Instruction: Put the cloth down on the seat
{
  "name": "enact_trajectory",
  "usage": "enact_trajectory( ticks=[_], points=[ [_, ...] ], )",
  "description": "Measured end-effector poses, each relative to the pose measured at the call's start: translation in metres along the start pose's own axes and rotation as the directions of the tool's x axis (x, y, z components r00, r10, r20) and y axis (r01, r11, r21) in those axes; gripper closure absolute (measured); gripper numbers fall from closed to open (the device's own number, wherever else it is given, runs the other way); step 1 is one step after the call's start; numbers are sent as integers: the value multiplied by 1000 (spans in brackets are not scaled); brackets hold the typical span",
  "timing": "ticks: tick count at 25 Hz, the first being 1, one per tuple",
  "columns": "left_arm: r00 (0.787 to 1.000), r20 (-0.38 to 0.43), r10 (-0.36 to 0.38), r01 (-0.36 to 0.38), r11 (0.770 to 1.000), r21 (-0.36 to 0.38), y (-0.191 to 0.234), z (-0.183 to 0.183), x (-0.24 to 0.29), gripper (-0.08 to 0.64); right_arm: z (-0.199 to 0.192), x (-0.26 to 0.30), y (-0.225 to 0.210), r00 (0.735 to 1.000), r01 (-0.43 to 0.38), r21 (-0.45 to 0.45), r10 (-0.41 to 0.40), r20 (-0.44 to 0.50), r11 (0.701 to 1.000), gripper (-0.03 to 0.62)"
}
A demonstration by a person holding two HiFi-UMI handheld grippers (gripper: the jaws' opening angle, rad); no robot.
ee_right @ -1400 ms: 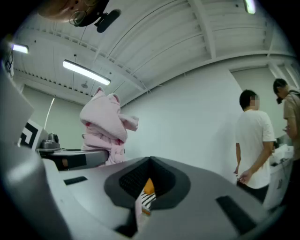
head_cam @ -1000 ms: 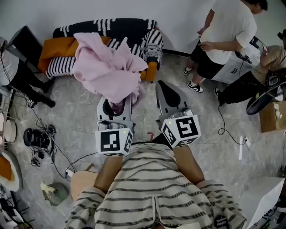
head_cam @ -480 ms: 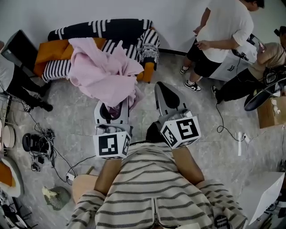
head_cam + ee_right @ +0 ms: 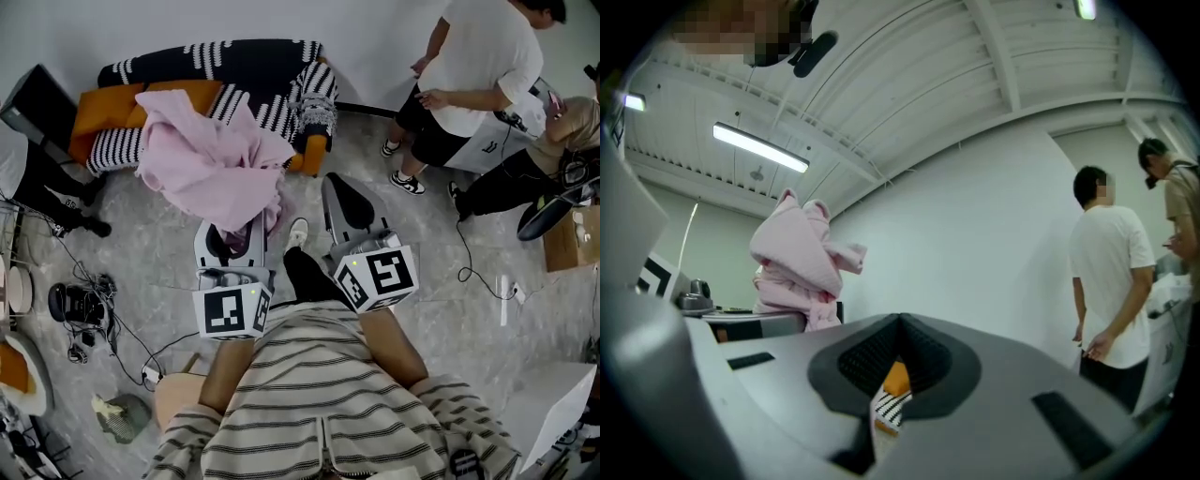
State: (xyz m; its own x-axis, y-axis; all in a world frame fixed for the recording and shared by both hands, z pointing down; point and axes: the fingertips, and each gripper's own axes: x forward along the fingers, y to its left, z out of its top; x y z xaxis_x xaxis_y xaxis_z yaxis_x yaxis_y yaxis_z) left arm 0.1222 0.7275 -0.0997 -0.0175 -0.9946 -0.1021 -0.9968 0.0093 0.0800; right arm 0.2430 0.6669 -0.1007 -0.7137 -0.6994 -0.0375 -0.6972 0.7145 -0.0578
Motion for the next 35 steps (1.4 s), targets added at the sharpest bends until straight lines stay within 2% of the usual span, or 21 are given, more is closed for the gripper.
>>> enact_trajectory(
  ticks=[13,26,35],
  points=[
    [999,-38,10,-10,1000,0,45,-12,134,377,-5,131,-62,999,-11,8,12,-38,1000,580],
    [998,-60,8,-7,1000,13,85,-13,274,376,4,261,-138,1000,-1,29,2,-27,1000,580],
    [997,-70,12,-10,999,35,110,-32,355,377,-4,338,-184,1000,-1,47,1,-2,999,580]
  ],
)
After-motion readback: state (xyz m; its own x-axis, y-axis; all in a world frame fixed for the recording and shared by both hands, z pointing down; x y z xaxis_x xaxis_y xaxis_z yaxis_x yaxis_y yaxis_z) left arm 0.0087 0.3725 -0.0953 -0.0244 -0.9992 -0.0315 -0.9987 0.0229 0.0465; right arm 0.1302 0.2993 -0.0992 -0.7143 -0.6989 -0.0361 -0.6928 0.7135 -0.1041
